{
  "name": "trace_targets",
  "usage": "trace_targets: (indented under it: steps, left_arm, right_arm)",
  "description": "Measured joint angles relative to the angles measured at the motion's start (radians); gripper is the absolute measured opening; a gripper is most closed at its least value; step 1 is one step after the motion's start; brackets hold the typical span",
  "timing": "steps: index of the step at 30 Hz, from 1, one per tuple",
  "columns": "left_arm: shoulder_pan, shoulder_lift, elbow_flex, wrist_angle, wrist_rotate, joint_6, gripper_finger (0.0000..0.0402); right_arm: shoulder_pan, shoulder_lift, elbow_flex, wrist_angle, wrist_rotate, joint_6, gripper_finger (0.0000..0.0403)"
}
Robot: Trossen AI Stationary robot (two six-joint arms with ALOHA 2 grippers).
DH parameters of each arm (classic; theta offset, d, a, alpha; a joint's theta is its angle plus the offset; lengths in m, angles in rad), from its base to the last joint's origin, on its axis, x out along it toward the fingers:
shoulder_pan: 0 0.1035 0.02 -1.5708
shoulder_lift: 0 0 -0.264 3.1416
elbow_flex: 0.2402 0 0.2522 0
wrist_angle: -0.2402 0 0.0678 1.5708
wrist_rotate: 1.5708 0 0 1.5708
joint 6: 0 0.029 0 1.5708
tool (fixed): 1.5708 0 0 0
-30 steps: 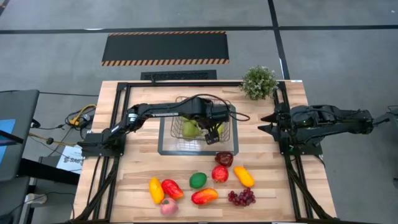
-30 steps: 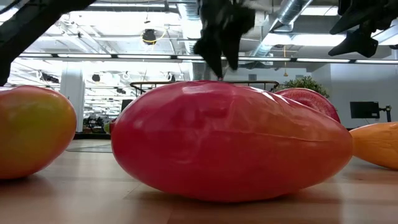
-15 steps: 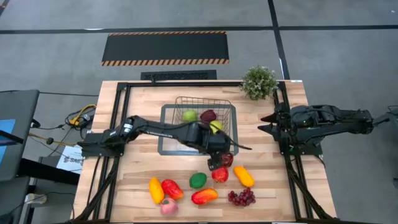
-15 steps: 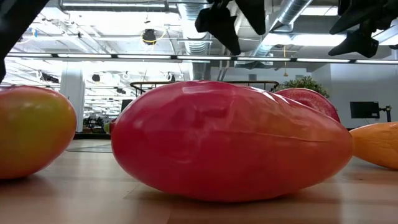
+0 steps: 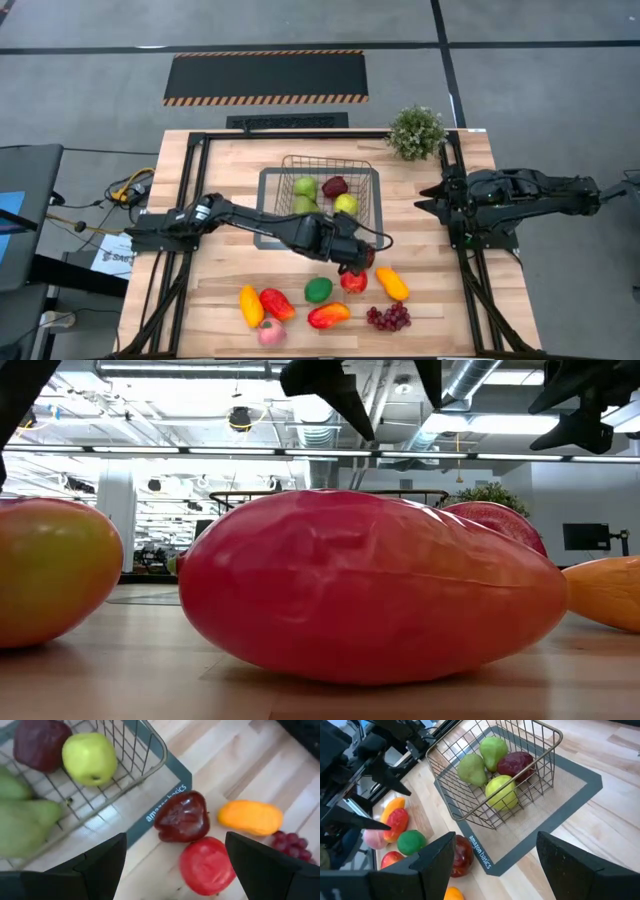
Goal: Build produce basket
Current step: Put the red apple into the bin
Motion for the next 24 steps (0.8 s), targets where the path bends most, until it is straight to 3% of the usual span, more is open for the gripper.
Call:
trace_targets:
  steps: [7,15,24]
  left_arm:
    - [-0.051,0.050,-0.002,0.116,0.009,-0.113,0.0323]
    - [-0.072,0.162,-0.003,0.137,0.172,-0.206,0.0326]
    - [-0.050,0.156,-0.001,0.109,0.154,-0.259,0.0362]
  right_arm:
    - [0.001,0.000,0.000,-0.001,0.000,0.013,0.0300]
    - [0.001,0.000,0.000,-0.009,0.000,0.005,0.0300]
    - [0.001,0.000,0.000,-0.077,-0.002,0.005,0.0300]
